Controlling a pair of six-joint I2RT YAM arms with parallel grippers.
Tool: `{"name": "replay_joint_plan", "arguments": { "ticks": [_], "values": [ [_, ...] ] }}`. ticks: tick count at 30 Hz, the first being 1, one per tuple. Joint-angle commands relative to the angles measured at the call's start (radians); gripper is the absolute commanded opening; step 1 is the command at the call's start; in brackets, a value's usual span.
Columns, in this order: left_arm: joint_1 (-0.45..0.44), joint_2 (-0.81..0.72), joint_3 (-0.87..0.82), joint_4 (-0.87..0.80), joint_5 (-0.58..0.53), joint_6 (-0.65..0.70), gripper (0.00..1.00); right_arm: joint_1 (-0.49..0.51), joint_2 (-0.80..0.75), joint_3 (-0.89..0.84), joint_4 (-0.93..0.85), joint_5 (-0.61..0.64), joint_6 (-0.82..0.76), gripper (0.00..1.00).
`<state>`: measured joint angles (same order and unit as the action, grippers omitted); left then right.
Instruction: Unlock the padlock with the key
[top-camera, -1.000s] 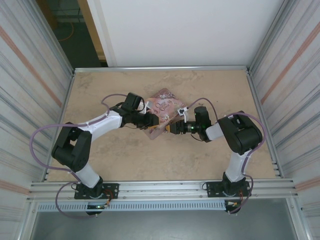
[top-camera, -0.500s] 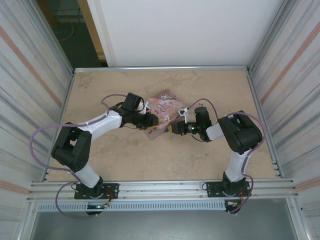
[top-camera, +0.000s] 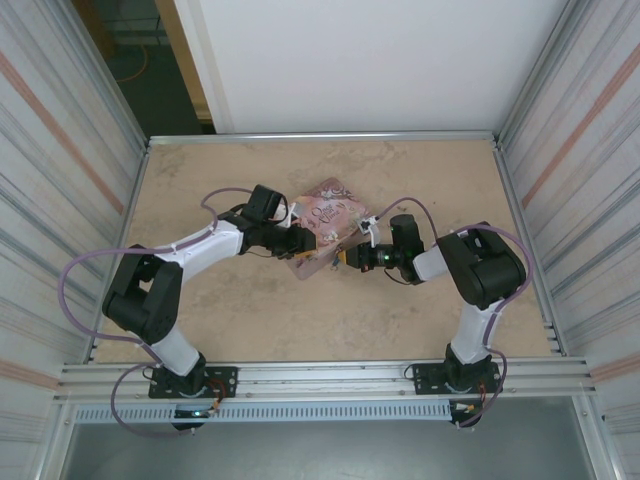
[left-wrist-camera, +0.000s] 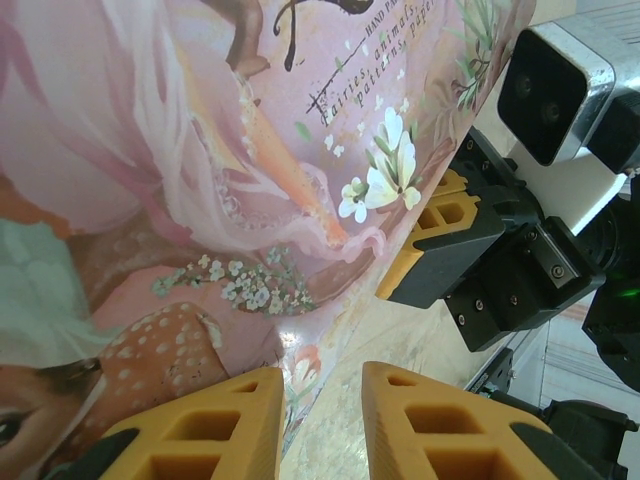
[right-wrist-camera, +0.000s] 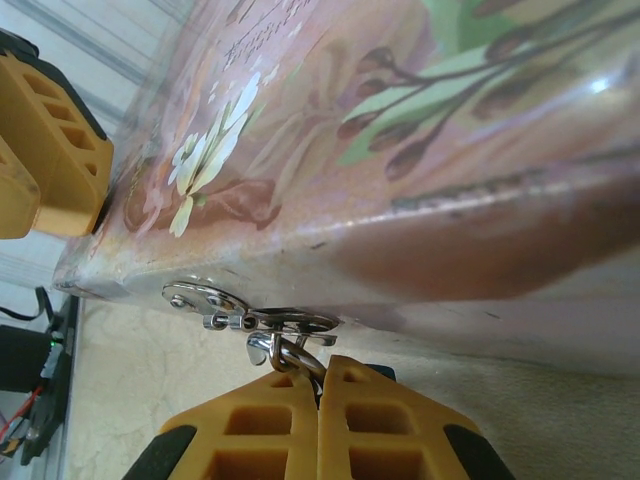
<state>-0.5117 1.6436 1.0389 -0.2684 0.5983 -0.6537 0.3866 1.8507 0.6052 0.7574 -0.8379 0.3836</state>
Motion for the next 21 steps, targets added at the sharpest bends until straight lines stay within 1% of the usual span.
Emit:
{"name": "replay_joint_plan", "arguments": {
  "ticks": [1,10,16,21],
  "values": [
    [0.001,0.005,-0.017,-0.055,-0.055,0.029,0.27,0.010,-0.052,-0.011,0.020,-0.052,0.013,0.00],
    [-0.007,-0.027,-0.049,-0.048,-0.049,0.006,0.27,-0.003,-0.088,-0.016,0.032,-0.029,0.111,0.00],
    [-0.018,-0.034,-0.066,-0.033,-0.038,-0.016,0.27,-0.035,-0.087,-0.025,0.055,-0.049,0.195,0.00],
    [-0.039,-0.034,-0.066,-0.026,-0.034,-0.032,0.27,-0.031,-0.085,-0.019,0.054,-0.054,0.244,0.00]
  ]
}}
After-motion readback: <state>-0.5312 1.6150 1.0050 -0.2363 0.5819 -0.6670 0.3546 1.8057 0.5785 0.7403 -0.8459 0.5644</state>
